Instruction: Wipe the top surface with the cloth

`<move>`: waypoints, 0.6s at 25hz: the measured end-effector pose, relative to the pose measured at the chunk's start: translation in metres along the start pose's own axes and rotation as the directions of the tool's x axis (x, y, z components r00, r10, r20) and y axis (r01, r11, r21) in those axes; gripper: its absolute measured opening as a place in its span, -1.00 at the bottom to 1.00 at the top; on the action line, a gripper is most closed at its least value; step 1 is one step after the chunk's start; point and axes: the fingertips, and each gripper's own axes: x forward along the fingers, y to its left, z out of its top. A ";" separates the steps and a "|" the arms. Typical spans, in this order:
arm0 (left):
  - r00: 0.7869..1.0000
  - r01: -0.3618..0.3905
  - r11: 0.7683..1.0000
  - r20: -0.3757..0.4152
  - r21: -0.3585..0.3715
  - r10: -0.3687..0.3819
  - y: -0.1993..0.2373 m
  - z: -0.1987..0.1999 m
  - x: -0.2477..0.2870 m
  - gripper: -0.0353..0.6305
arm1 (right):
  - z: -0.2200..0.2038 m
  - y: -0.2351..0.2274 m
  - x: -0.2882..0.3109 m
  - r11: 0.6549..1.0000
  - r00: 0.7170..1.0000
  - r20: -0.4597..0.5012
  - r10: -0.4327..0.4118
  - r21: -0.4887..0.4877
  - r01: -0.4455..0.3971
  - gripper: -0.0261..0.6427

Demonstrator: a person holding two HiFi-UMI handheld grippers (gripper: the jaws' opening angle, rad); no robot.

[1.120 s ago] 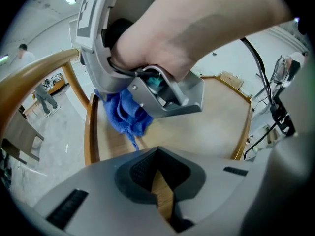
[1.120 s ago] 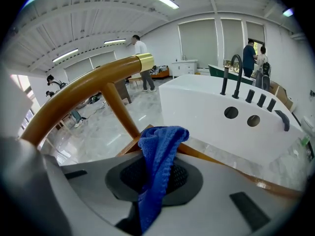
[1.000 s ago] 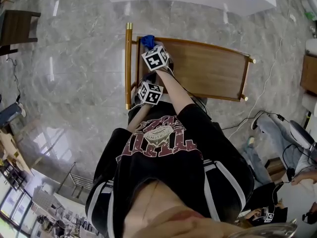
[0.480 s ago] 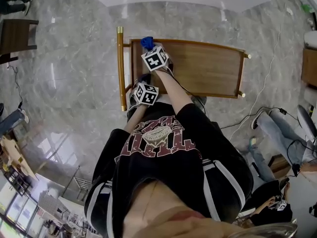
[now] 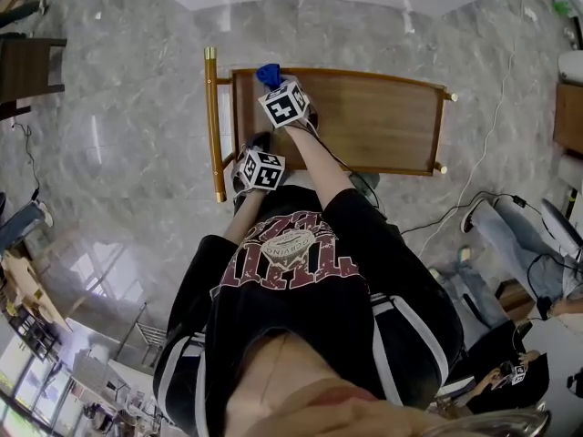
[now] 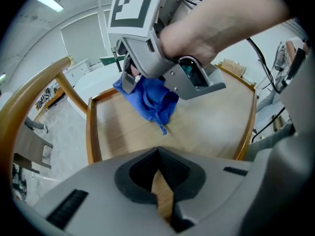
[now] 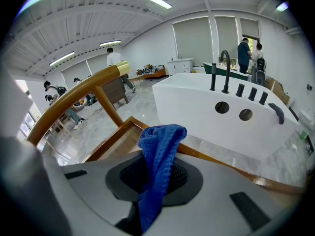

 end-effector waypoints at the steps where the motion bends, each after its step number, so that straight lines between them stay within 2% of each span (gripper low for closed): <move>1: 1.000 -0.006 1.000 0.001 0.004 0.006 0.000 0.000 0.000 -0.76 | 0.000 -0.001 0.000 1.000 1.000 -0.005 0.003 -0.009 -0.003 -0.75; 8: 0.999 -0.043 0.999 0.006 -0.025 0.044 -0.002 0.002 0.001 -0.76 | -0.003 -0.008 -0.005 1.000 1.000 0.009 0.008 0.000 -0.008 -0.75; 12: 0.998 -0.060 0.995 -0.007 -0.084 0.059 0.000 0.003 0.000 -0.76 | -0.010 -0.018 -0.014 1.000 1.000 0.014 -0.014 0.011 0.014 -0.75; 15: 0.997 -0.073 0.993 -0.015 -0.093 0.072 0.000 0.004 0.000 -0.76 | -0.013 -0.028 -0.018 1.000 1.000 0.012 -0.015 0.012 0.015 -0.75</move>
